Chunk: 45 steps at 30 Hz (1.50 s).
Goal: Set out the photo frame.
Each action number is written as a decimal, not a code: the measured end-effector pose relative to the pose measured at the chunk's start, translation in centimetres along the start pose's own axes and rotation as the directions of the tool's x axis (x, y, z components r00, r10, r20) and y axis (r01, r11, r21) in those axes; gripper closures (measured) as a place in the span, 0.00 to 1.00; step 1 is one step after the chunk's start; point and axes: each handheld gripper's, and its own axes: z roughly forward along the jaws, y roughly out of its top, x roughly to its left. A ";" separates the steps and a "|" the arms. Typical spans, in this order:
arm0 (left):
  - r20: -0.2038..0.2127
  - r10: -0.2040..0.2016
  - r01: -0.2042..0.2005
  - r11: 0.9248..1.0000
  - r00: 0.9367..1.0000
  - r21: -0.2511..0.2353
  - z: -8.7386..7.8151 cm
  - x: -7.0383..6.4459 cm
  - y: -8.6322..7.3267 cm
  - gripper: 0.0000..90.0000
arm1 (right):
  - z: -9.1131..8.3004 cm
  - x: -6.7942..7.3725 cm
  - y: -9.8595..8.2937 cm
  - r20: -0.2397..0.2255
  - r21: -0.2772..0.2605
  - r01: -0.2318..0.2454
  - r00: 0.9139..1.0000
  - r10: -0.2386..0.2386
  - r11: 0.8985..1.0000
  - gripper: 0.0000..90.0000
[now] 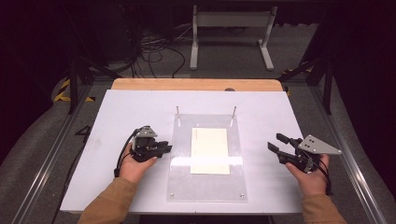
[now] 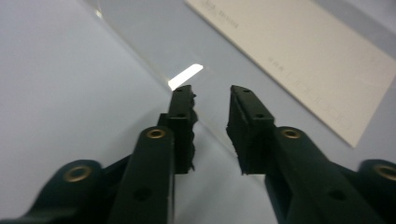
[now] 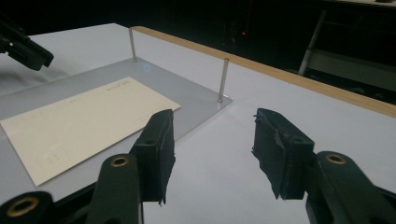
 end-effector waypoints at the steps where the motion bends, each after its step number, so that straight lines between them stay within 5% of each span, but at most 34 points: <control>1: 0.000 0.000 0.000 1.000 1.000 0.000 0.0 0.0 0.0 0.68 | 0.0 0.0 0.0 0.000 0.000 0.000 1.000 0.000 1.000 0.53; 4: 0.012 0.036 -0.035 0.996 0.999 -0.087 -1.7 -0.5 -0.2 0.61 | 0.4 0.6 0.2 -0.020 -0.001 0.002 1.000 -0.002 1.000 0.53; 9: -0.002 0.040 -0.040 0.979 0.999 -0.201 -4.1 -0.3 -0.5 0.56 | 1.2 1.3 0.5 -0.055 -0.011 0.027 0.998 -0.028 1.000 0.55; 17: -0.008 0.015 -0.017 0.967 1.000 -0.253 -5.7 0.3 -1.5 0.47 | 3.5 2.3 1.3 -0.136 0.005 0.005 0.991 -0.004 1.000 0.55; 21: -0.013 0.021 -0.024 0.959 1.000 -0.283 -6.1 0.2 -2.0 0.45 | 4.5 2.3 1.9 -0.142 -0.025 0.000 0.990 -0.004 1.000 0.54; 25: -0.033 0.008 -0.018 0.955 0.999 -0.297 -6.8 0.0 -2.7 0.41 | 6.1 2.0 2.5 -0.128 0.009 0.014 0.992 -0.013 1.000 0.52; 31: -0.020 -0.050 0.042 0.958 0.999 -0.283 -7.9 -0.1 -4.0 0.34 | 8.4 1.3 3.2 -0.144 0.028 0.013 0.990 -0.009 1.000 0.49; 37: -0.068 -0.030 0.010 0.961 0.997 -0.278 -8.6 -0.5 -4.7 0.30 | 10.6 0.0 4.3 -0.130 0.054 0.036 0.991 -0.029 0.998 0.50; 40: -0.088 -0.012 -0.011 0.966 0.996 -0.258 -8.8 -0.6 -4.7 0.31 | 12.2 -1.0 4.3 -0.133 0.087 0.001 0.991 0.011 0.996 0.53; 45: -0.075 -0.018 0.000 0.972 0.997 -0.235 -8.2 -0.6 -4.7 0.32 | 14.1 -1.8 4.0 -0.119 0.125 -0.006 0.993 0.021 0.992 0.61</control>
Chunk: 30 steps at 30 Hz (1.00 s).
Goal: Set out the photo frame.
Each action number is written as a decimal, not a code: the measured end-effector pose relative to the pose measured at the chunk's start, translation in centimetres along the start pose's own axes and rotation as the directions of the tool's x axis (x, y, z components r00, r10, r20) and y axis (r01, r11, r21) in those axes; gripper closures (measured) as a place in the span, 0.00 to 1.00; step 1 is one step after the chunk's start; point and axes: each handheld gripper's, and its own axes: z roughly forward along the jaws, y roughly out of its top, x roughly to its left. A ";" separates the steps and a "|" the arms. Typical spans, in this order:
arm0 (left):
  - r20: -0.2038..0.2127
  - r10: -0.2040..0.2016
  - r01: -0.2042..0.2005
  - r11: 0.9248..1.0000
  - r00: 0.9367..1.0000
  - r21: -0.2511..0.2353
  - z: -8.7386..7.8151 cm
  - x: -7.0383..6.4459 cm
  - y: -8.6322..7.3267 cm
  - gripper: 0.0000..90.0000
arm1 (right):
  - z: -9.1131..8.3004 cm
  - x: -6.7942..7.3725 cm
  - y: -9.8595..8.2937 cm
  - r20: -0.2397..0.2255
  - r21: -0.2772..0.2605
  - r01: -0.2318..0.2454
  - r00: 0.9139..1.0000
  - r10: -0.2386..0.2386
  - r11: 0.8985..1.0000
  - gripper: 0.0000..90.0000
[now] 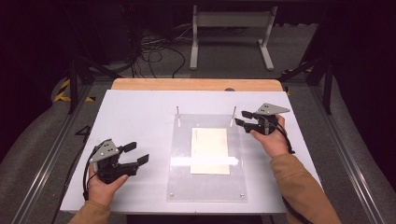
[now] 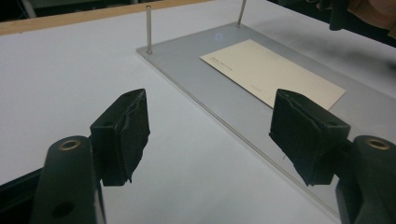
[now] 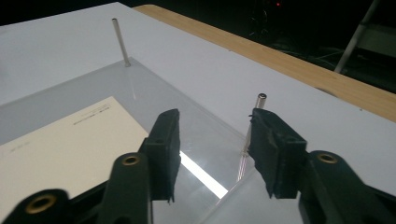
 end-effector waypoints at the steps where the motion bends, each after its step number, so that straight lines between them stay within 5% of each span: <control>1: 0.003 0.002 -0.002 1.000 1.000 0.004 0.2 -0.1 0.0 0.32 | 0.3 -0.3 0.0 0.004 -0.002 -0.014 1.000 0.014 1.000 0.63; 6: -0.007 0.016 -0.016 0.999 1.000 0.030 0.6 -0.4 -0.1 0.31 | 1.9 -1.5 0.2 0.015 0.022 -0.063 0.998 0.062 0.998 0.64; 14: -0.010 0.010 -0.009 0.999 1.000 0.043 1.1 -0.5 -0.3 0.28 | 3.7 -2.4 -0.1 0.061 0.037 -0.056 0.997 0.053 0.998 0.70; 16: -0.005 0.004 -0.004 0.999 1.000 0.041 1.2 -0.6 -0.3 0.28 | 4.0 -2.4 -0.1 0.042 0.037 -0.076 0.996 0.074 0.996 0.72; 23: 0.006 0.016 -0.016 0.999 1.000 0.045 1.2 -0.7 -0.3 0.28 | 4.6 -2.8 0.3 0.037 0.043 -0.022 0.999 0.020 0.999 0.69; 30: 0.014 0.014 -0.015 0.998 1.000 0.057 1.1 -1.3 -0.6 0.28 | 5.0 -3.1 0.2 0.019 0.063 -0.026 1.000 0.025 0.998 0.86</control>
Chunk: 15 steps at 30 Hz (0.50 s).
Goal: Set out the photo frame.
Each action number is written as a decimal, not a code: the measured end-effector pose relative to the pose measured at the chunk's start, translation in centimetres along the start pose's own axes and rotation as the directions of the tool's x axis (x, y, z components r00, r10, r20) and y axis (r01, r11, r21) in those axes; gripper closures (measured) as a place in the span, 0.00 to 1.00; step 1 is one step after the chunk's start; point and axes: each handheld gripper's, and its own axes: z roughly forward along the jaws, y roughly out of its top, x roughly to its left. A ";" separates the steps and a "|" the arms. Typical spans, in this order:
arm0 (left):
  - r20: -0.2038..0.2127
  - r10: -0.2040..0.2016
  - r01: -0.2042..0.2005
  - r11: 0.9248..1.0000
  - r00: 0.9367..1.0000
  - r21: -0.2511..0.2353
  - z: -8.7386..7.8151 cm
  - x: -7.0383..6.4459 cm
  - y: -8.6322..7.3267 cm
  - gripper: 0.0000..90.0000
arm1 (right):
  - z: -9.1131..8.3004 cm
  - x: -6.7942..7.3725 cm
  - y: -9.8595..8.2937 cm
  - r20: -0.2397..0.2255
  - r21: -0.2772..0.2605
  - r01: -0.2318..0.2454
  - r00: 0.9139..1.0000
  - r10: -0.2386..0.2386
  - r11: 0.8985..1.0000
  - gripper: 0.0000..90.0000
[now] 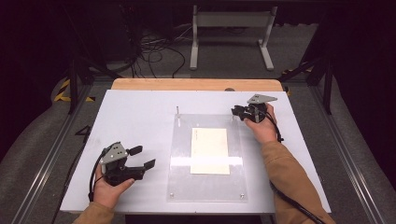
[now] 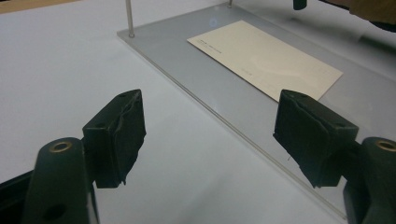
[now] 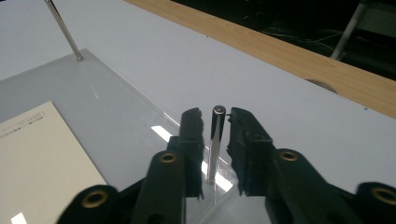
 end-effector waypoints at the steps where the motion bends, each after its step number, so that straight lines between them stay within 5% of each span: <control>1: 0.000 0.008 -0.008 1.000 1.000 0.008 -0.1 0.0 -0.1 0.28 | 0.1 0.0 0.0 0.004 0.004 0.009 1.000 -0.009 1.000 0.93; 15: 0.001 0.005 -0.005 0.999 1.000 0.042 -0.4 -1.2 -1.1 0.29 | 0.3 0.0 -0.2 0.020 -0.011 -0.084 0.996 0.084 0.996 0.95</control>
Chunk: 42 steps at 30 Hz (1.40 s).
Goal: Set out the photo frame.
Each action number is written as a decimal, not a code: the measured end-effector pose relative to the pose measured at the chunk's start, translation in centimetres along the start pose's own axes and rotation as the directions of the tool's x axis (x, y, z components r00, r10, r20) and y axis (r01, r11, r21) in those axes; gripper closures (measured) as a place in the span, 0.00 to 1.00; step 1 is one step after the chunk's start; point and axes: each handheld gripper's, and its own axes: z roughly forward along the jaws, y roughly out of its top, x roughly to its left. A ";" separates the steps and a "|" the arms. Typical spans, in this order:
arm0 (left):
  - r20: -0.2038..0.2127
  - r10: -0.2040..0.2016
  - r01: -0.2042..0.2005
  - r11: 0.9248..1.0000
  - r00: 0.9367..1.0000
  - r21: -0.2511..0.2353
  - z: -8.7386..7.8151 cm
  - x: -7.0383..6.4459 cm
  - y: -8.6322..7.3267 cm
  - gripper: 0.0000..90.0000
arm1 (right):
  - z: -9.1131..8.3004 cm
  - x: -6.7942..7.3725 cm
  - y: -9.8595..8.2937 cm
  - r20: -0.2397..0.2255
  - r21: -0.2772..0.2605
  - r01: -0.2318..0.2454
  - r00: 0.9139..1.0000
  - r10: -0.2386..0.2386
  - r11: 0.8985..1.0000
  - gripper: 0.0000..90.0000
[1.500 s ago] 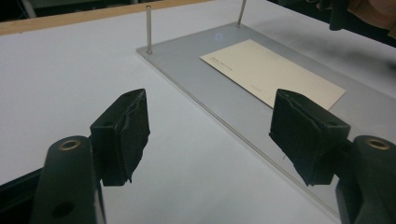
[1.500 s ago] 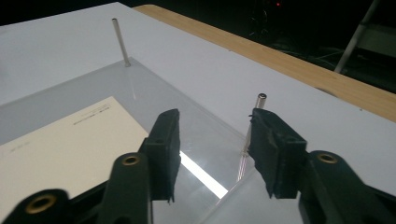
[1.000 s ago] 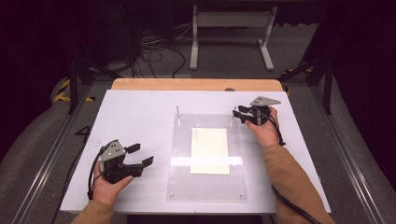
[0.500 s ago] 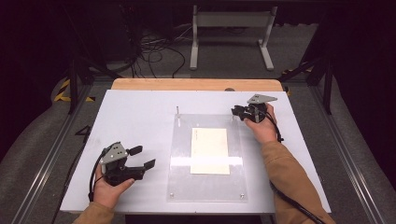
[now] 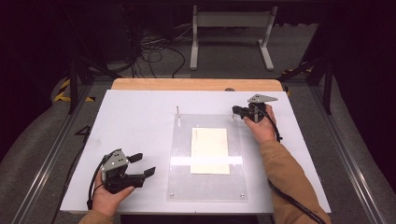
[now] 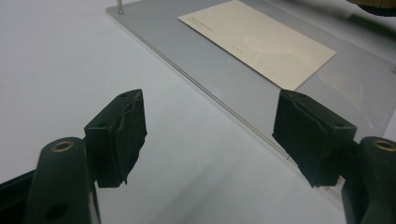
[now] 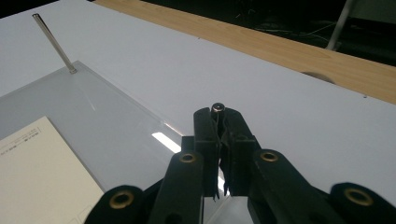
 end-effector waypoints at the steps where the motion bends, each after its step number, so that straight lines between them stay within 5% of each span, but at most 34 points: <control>1: 0.007 -0.006 0.006 1.000 1.000 -0.001 0.0 -0.1 0.0 0.29 | 0.0 0.0 0.0 0.003 0.004 -0.007 1.000 0.007 1.000 0.95; 24: 0.010 -0.001 0.001 1.000 1.000 0.020 0.9 -0.1 0.3 0.29 | 0.9 -0.8 0.3 0.007 0.008 -0.176 0.984 0.176 0.984 0.95; 37: -0.002 0.101 -0.101 0.995 0.995 0.027 1.0 -0.6 0.2 0.39 | 1.3 -1.0 0.7 0.020 0.030 -0.225 0.974 0.224 0.974 0.96; 42: -0.007 0.173 -0.172 0.984 0.985 0.047 1.5 -1.2 0.0 0.39 | 1.3 -1.0 0.8 0.017 0.037 -0.227 0.974 0.226 0.973 0.96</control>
